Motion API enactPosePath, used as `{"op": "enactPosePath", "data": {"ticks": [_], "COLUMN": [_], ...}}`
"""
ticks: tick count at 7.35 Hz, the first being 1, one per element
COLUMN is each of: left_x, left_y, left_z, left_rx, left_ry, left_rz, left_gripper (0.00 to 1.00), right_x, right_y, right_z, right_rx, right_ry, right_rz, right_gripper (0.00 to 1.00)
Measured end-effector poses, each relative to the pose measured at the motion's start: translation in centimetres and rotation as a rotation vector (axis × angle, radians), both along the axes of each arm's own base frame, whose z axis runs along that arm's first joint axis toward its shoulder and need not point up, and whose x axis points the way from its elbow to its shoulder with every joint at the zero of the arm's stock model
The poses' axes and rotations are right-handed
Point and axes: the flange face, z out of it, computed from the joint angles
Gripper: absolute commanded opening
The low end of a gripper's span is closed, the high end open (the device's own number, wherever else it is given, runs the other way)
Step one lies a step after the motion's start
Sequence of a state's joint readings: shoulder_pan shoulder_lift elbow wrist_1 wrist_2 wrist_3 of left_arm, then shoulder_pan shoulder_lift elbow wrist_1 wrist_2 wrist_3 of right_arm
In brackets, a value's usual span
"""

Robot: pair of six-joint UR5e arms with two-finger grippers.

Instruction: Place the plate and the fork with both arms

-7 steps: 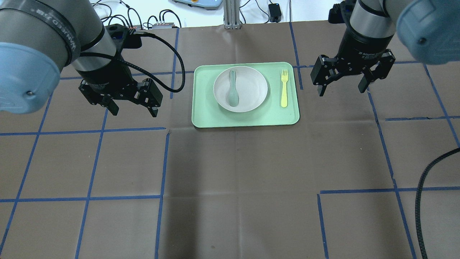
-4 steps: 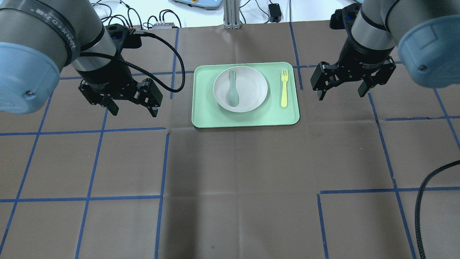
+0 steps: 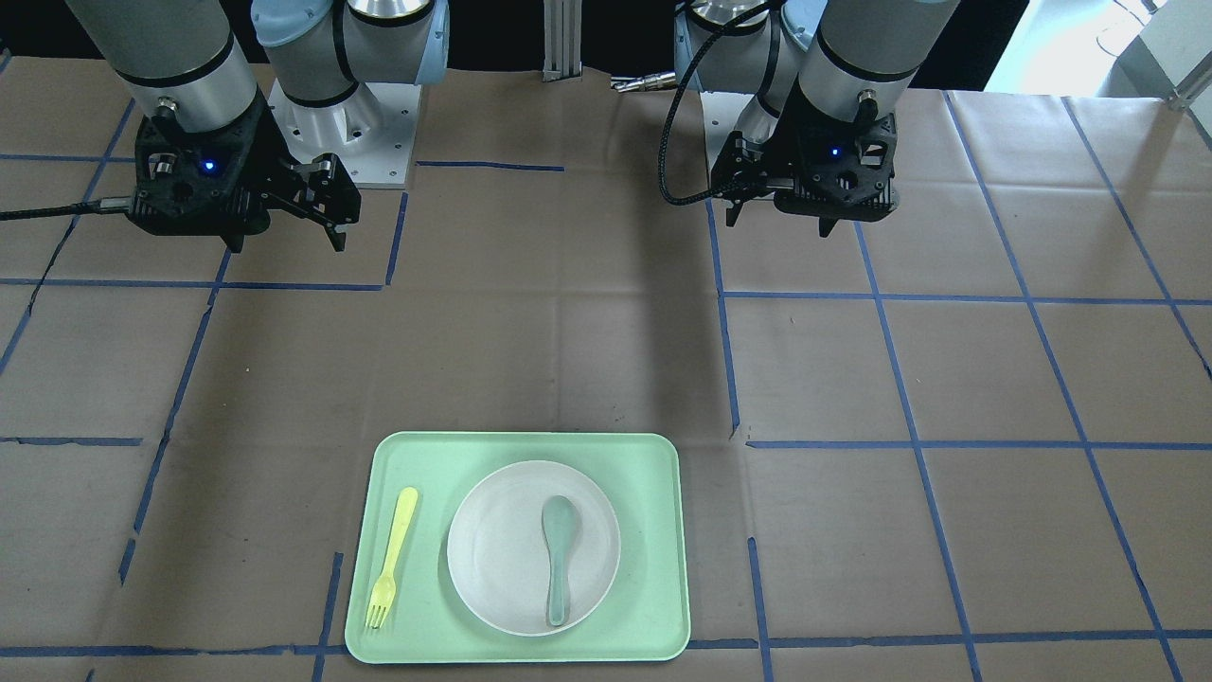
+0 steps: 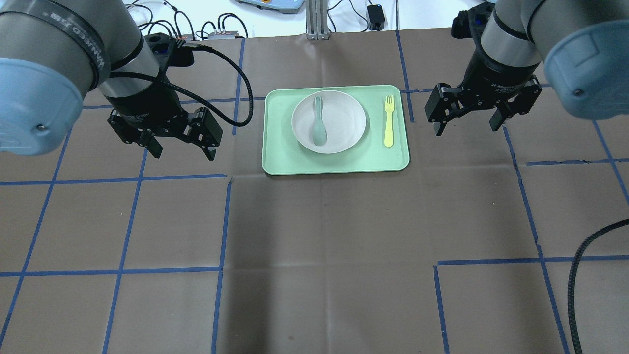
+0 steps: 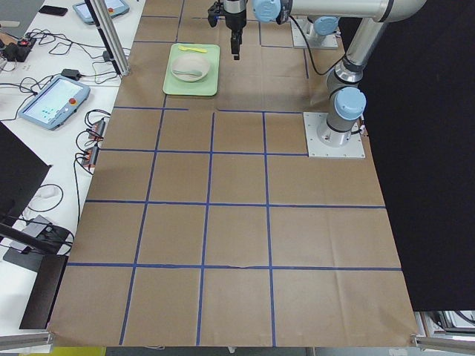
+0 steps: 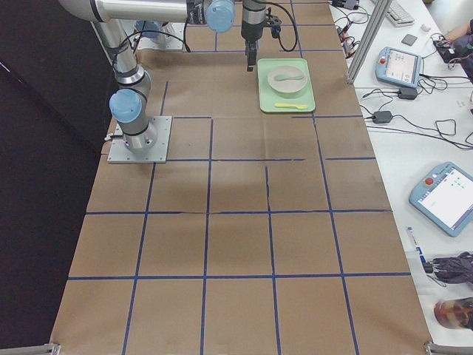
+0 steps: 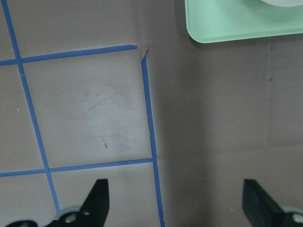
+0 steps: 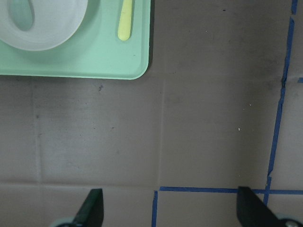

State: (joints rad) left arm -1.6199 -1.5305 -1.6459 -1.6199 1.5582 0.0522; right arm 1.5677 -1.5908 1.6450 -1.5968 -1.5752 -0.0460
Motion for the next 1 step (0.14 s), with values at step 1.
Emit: {"op": "enactPosePath", "data": {"ticks": [1], "left_x": [0.0], "left_y": [-0.02], "left_z": [-0.03], "left_rx": [0.001], "left_ry": [0.0], "left_rz": [0.0], "left_gripper": [1.0], "right_x": [0.0], "right_y": [0.0], "right_z": [0.02], "right_rx": [0.0], "right_ry": [0.0], "right_rz": [0.0], "right_gripper": [1.0]}}
